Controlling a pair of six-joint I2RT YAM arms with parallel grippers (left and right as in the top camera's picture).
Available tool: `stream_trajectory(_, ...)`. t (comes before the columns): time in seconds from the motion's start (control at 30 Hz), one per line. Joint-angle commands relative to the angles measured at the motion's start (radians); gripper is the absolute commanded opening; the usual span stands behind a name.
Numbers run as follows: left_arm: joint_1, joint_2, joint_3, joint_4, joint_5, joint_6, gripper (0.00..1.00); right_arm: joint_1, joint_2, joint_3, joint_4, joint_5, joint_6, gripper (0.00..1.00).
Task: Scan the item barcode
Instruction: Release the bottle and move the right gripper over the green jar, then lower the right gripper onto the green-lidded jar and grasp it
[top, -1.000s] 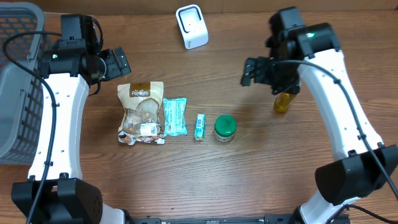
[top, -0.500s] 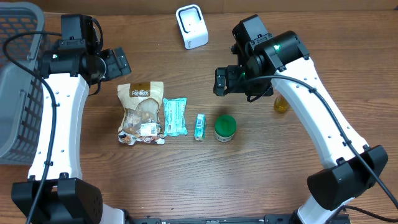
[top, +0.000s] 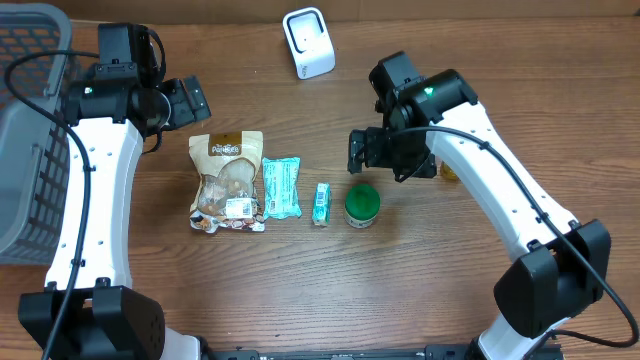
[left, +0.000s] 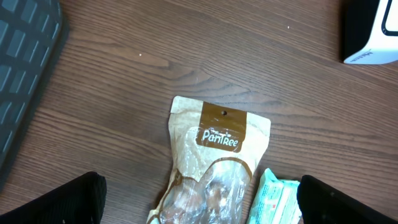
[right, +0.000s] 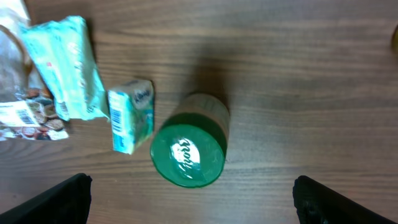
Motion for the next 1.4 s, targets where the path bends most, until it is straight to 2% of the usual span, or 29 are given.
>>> stream_trajectory(0.0,-0.007,-0.002,0.008,0.000,-0.006,0.008,1.00,-0.001,-0.023,-0.059,0.029,-0.002,0.024,1.00)
stream_trajectory(0.13,-0.007,-0.002,0.008,0.000,-0.007,0.008,1.00,0.001,-0.023,-0.121,0.067,-0.002,0.033,1.00)
stream_trajectory(0.23,-0.007,-0.002,0.008,0.000,-0.007,0.008,1.00,0.008,-0.023,-0.173,0.117,-0.002,0.099,1.00)
stream_trajectory(0.33,-0.007,-0.002,0.008,0.000,-0.007,0.008,1.00,0.041,-0.023,-0.204,0.161,0.062,0.213,1.00)
stream_trajectory(0.4,-0.007,-0.002,0.008,0.000,-0.006,0.008,1.00,0.086,-0.023,-0.204,0.152,0.194,0.380,1.00)
stream_trajectory(0.47,-0.007,-0.002,0.008,0.000,-0.007,0.008,0.99,0.134,-0.023,-0.204,0.163,0.243,0.442,1.00)
stream_trajectory(0.67,-0.007,-0.002,0.008,0.000,-0.007,0.008,0.99,0.238,-0.023,-0.204,0.261,0.216,0.442,1.00)
stream_trajectory(1.13,-0.007,-0.002,0.008,0.000,-0.007,0.008,1.00,0.240,-0.023,-0.211,0.238,0.314,0.600,1.00)
stream_trajectory(1.37,-0.007,-0.002,0.008,0.000,-0.006,0.008,1.00,0.240,-0.023,-0.346,0.341,0.313,0.629,1.00)
